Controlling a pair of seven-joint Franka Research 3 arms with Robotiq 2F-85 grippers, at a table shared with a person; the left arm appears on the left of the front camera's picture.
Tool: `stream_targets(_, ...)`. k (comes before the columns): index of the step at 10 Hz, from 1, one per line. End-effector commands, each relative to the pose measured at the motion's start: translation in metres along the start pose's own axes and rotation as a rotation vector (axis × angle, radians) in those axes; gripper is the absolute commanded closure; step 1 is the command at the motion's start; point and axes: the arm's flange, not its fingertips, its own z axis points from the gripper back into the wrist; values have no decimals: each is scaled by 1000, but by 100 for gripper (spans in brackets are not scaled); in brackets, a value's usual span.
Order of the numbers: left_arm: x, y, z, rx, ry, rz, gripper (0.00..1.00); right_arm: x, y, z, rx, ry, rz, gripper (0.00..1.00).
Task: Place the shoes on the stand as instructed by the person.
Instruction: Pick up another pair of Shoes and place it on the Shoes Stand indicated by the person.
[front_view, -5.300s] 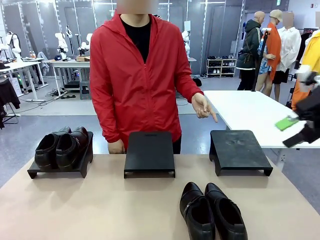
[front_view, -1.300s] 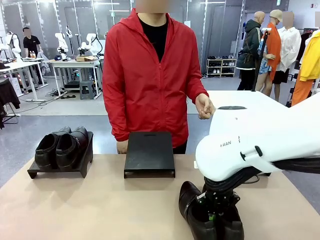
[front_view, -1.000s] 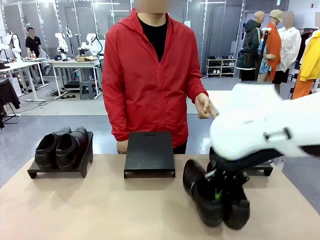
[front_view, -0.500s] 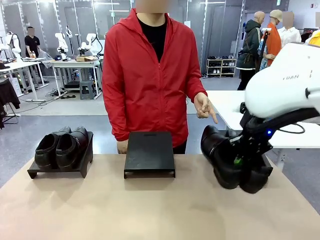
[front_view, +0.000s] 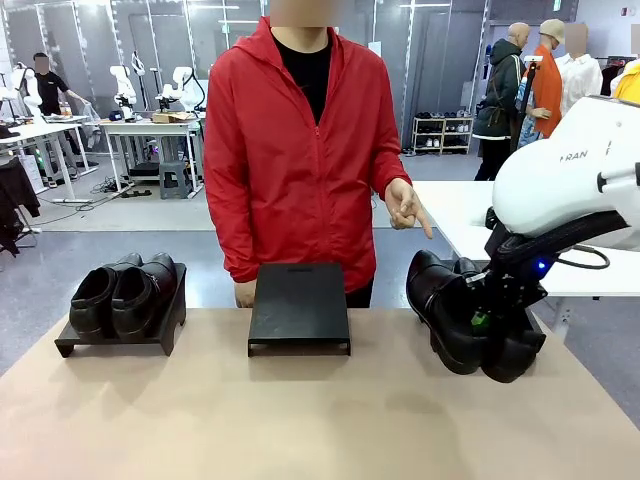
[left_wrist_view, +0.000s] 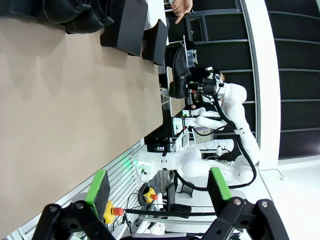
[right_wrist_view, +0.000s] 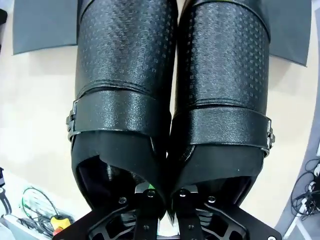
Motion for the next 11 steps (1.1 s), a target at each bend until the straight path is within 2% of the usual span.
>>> stream_targets(1,-4,-3,0,-6,8,-13,0,2,-2,12,-9,-14,-7,96)
stream_targets(3,-4,-3,0,-6,8,-13,0,0,-1,0,-1,5,-3,93)
stream_targets(4,-4,-3,0,-6,8,-13,0,11,-4,3,-13,-21,-19,93)
stream_targets(7,-4,-3,0,-6,8,-13,0,61,-9,2,-108,-113,-60,93)
stream_targets(11,-4,-3,0,-6,8,-13,0,123,-31,-13,-187,-165,-53,93)
